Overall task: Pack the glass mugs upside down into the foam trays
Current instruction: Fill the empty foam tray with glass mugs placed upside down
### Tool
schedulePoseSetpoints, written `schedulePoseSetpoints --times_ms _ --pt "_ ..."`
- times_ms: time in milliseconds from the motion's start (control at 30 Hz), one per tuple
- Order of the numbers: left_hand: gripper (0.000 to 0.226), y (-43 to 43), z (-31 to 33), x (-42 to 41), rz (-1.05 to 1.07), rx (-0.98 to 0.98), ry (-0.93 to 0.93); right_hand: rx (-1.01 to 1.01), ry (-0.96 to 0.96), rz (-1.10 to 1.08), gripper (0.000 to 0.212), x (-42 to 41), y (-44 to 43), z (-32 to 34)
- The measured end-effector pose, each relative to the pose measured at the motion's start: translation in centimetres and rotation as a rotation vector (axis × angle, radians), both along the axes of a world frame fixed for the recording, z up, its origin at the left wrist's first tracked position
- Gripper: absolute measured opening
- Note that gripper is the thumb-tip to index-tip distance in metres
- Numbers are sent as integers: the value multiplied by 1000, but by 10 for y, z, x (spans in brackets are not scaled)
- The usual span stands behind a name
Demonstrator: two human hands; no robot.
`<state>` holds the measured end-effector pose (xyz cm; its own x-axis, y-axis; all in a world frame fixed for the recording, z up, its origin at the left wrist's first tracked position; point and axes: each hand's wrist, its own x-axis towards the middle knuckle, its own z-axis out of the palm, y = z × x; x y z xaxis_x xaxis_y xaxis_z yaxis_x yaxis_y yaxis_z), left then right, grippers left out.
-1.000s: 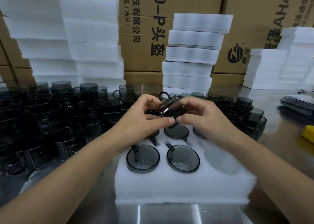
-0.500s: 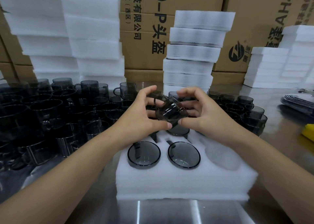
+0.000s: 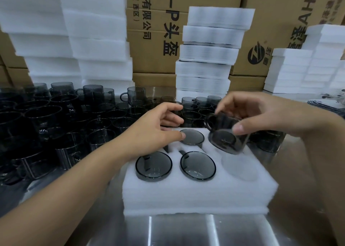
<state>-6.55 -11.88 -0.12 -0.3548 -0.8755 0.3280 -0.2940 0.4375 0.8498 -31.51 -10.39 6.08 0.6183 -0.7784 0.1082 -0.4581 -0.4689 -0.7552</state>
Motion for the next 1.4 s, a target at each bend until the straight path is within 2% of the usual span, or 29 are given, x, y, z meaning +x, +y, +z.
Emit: schedulePoseSetpoints --times_ms 100,200,500,667,833,933,1033,1133,1167,1300,1400 --pt "50 0 0 0 -2 2 -5 97 129 86 56 -13 2 2" --pt "47 0 -1 0 -3 2 -8 139 168 104 57 -18 2 2" --pt "41 0 0 0 2 0 -31 98 252 113 47 -6 10 3" --pt "40 1 1 0 14 -3 -41 74 350 96 62 -1 11 2" --pt "40 1 0 0 22 -1 -38 101 453 86 67 0 8 -2" --pt "40 1 0 0 18 5 -37 26 353 21 65 6 7 -2" --pt "40 0 0 0 19 4 -40 -151 173 -134 59 21 2 -8" --pt "38 0 0 0 25 2 -50 -205 166 -173 49 41 6 -17" --pt "38 0 0 0 27 1 -53 -199 203 -164 50 45 7 -20" --pt "33 1 1 0 22 -14 -70 -210 386 -150 82 54 7 -31" --pt "30 0 2 0 38 -22 -89 -192 460 -147 84 60 6 -40"
